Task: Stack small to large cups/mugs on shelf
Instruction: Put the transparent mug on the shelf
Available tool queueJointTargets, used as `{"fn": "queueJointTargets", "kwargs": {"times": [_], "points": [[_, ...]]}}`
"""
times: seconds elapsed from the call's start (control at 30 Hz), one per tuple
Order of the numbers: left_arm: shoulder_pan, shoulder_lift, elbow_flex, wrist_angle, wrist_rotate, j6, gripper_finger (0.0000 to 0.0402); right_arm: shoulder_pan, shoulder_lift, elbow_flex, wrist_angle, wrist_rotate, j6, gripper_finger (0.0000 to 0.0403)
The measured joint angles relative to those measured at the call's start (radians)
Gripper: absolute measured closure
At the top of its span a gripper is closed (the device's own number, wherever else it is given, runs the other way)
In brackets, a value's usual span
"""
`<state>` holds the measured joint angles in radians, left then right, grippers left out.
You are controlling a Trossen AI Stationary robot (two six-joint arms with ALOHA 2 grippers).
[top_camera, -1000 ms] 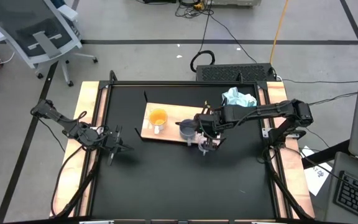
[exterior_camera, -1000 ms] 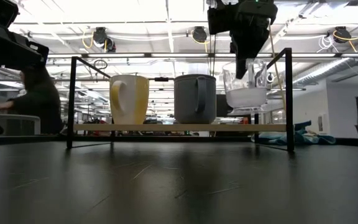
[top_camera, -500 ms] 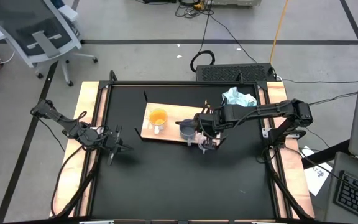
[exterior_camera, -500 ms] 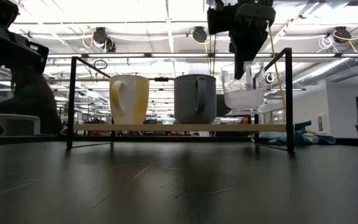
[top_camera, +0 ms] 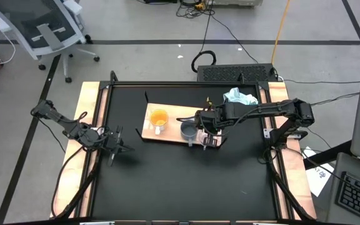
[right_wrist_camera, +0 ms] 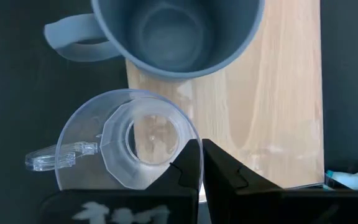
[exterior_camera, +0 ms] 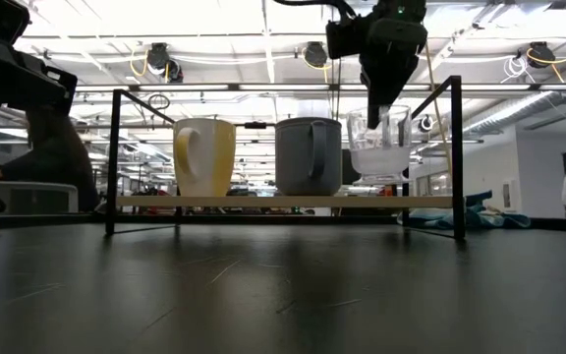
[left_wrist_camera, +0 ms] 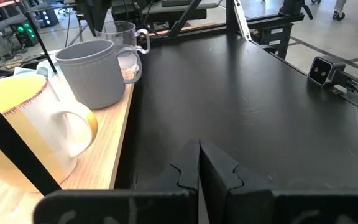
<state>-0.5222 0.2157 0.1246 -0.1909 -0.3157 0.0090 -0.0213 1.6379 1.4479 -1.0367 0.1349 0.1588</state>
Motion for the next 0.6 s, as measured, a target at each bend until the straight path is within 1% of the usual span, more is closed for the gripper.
{"fn": "queueJointTargets", "kwargs": {"times": [0.17, 0.27, 0.43, 0.6], "points": [[0.0, 0.0, 0.0, -0.001, 0.0, -0.003, 0.0392, -0.022, -0.01, -0.002, -0.001, 0.0, -0.011, 0.0403], [0.0, 0.0, 0.0, -0.002, 0.0, -0.009, 0.0392, -0.027, -0.054, -0.018, 0.023, 0.003, -0.014, 0.0403], [0.0, 0.0, 0.0, -0.009, 0.001, -0.01, 0.0392, -0.031, -0.176, -0.137, 0.115, 0.0, -0.014, 0.0403], [0.0, 0.0, 0.0, 0.008, 0.0, 0.003, 0.0392, -0.046, -0.286, -0.239, 0.127, -0.001, 0.021, 0.0403]]}}
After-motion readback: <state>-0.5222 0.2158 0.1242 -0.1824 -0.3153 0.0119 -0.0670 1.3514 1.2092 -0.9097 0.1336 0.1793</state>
